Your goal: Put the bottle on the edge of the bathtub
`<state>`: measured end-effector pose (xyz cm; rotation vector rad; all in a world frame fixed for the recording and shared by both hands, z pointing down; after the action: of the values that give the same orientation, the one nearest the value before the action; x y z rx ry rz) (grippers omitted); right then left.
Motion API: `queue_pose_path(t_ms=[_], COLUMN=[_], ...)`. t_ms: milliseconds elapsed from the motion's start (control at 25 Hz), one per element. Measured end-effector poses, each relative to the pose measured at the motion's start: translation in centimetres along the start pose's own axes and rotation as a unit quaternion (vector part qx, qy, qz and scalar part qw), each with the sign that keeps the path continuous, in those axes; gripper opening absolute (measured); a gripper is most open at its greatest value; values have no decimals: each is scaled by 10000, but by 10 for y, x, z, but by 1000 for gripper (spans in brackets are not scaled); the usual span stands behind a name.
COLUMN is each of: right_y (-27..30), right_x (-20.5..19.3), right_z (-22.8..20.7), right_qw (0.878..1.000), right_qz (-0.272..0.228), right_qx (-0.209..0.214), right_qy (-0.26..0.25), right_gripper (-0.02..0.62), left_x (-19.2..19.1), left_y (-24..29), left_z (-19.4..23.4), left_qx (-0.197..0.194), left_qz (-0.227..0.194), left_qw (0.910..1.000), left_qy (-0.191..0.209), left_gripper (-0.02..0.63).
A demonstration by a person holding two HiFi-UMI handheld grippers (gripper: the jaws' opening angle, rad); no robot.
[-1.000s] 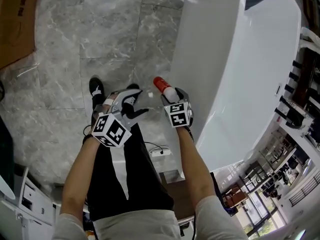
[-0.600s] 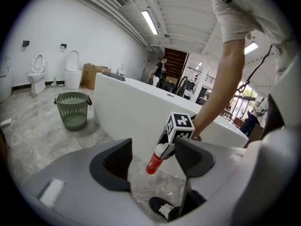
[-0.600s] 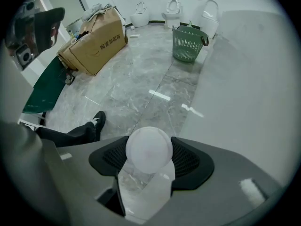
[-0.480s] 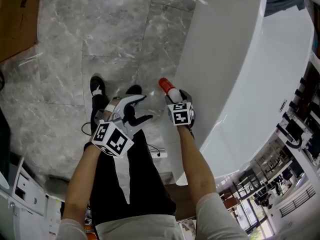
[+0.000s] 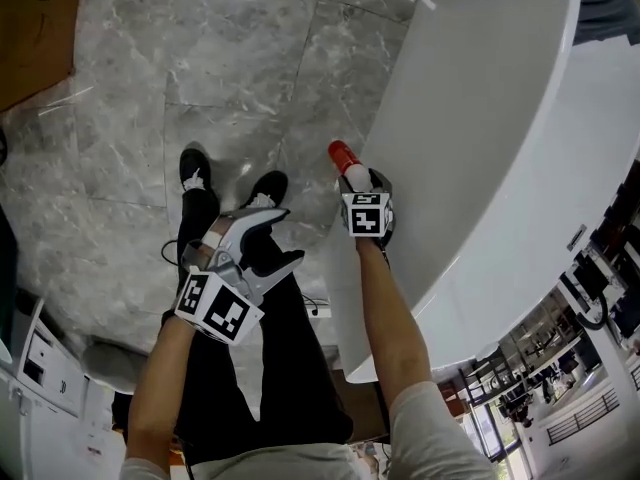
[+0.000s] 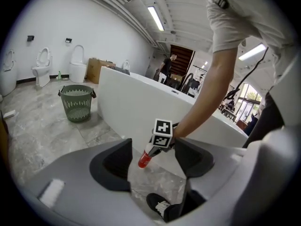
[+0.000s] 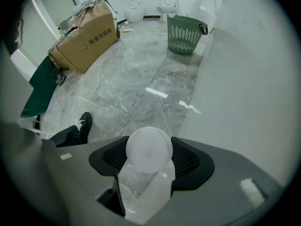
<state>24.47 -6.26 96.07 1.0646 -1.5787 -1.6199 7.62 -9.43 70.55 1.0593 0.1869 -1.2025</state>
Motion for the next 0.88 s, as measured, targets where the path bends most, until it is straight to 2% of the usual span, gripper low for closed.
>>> queue_pose_path(t_ms=[280, 880], right_y=[40, 82], right_x=[5, -11], right_z=[-24, -25], right_qw=[9965, 9972], right_qz=[45, 303], right_qx=[-390, -456], right_qy=[742, 514], right_gripper=[275, 275], left_x=[-15, -50], left_y=[2, 9], left_z=[13, 28], left_qx=[193, 260], left_qz=[-71, -63], left_qw=[9993, 9982], left_qy=[-311, -534], left_gripper=[336, 336])
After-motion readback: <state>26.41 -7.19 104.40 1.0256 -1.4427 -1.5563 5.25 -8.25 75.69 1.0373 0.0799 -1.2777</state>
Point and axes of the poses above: the fingertips, and each gripper's own axes: y forward along the fingers, z to its left, x out of its top, the point moved 1 cm from there along -y, backward along the fingers, and after that the axes turned 15 degrees about -y, right-handed, at the moved point
